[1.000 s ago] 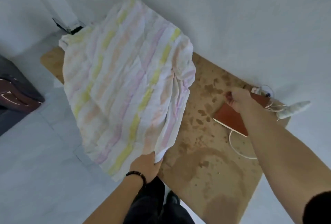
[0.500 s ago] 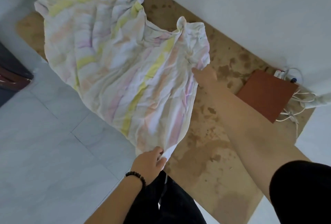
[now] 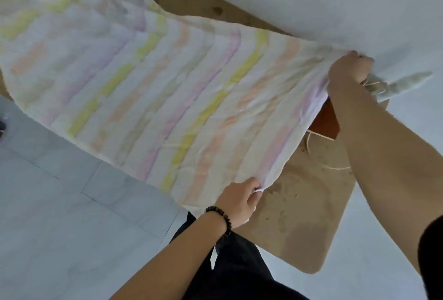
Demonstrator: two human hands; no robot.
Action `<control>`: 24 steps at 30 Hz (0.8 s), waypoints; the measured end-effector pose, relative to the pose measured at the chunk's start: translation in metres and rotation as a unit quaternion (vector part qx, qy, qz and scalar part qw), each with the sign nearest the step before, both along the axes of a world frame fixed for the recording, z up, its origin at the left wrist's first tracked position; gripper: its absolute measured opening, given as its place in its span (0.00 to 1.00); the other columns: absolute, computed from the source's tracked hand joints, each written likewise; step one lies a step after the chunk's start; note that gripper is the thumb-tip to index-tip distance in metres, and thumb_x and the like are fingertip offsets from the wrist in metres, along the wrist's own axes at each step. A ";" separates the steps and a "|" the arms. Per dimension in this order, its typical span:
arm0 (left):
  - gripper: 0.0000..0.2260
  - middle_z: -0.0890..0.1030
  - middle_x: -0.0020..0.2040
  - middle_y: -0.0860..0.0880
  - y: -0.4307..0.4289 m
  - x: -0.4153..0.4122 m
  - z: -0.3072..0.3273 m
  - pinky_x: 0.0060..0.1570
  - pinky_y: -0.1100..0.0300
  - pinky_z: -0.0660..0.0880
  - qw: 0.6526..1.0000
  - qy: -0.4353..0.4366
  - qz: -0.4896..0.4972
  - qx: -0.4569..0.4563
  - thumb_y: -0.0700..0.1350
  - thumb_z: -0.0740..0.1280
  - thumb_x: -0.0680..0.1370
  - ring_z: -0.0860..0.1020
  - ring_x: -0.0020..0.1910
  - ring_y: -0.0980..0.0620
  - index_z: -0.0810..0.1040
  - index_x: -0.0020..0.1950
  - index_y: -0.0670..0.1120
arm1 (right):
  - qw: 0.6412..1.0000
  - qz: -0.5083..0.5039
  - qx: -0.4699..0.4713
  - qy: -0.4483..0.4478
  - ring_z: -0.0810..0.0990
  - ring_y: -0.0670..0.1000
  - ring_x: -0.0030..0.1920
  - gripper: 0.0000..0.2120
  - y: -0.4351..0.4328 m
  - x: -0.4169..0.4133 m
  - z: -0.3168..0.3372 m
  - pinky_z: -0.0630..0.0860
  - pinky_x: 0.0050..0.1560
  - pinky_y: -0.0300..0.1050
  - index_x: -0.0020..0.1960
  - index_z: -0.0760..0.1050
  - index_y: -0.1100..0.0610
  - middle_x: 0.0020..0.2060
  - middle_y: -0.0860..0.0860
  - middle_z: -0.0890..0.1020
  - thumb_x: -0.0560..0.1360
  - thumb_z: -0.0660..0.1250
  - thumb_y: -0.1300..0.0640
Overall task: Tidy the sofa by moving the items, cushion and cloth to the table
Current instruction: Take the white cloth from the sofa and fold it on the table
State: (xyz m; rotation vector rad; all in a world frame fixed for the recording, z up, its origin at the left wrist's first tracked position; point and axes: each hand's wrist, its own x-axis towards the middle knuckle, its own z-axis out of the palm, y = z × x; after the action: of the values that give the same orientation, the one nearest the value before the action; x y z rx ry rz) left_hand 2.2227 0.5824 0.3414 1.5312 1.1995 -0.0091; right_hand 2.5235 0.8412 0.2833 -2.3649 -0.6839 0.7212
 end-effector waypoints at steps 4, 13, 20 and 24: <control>0.07 0.80 0.41 0.52 -0.019 0.044 0.011 0.35 0.65 0.71 0.996 -0.036 -0.073 -0.037 0.50 0.59 0.82 0.77 0.33 0.55 0.73 0.57 0.50 | 0.997 -0.063 0.016 -0.040 0.78 0.55 0.61 0.25 -0.068 0.013 0.066 0.73 0.54 0.43 0.73 0.66 0.63 0.59 0.52 0.74 0.77 0.62 0.61; 0.18 0.66 0.74 0.46 0.002 -0.006 0.001 0.69 0.52 0.65 0.971 0.149 -0.104 0.157 0.52 0.57 0.82 0.61 0.75 0.46 0.69 0.71 0.50 | 0.947 0.235 -0.045 -0.216 0.50 0.63 0.80 0.30 -0.152 -0.053 0.065 0.52 0.77 0.59 0.80 0.54 0.54 0.80 0.60 0.50 0.80 0.59 0.58; 0.31 0.35 0.79 0.42 -0.004 -0.066 -0.025 0.74 0.40 0.54 0.908 0.376 -0.159 0.094 0.60 0.53 0.82 0.38 0.78 0.38 0.39 0.79 0.57 | 0.826 0.508 -0.125 -0.208 0.40 0.62 0.80 0.35 -0.242 -0.104 -0.002 0.45 0.79 0.59 0.82 0.42 0.49 0.81 0.58 0.41 0.82 0.50 0.36; 0.31 0.33 0.78 0.45 -0.019 -0.070 -0.021 0.75 0.39 0.52 0.906 0.359 -0.207 0.079 0.61 0.52 0.82 0.37 0.78 0.38 0.38 0.78 0.59 | 0.849 0.453 -0.178 -0.207 0.37 0.59 0.80 0.36 -0.274 -0.091 -0.009 0.39 0.79 0.57 0.81 0.36 0.46 0.81 0.55 0.38 0.80 0.44 0.32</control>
State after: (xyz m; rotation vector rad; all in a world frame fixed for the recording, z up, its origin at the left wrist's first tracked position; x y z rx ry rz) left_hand 2.1529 0.5632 0.3202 1.9852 1.4247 -0.8425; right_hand 2.4327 0.5672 0.2740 -2.4732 -2.0970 0.7345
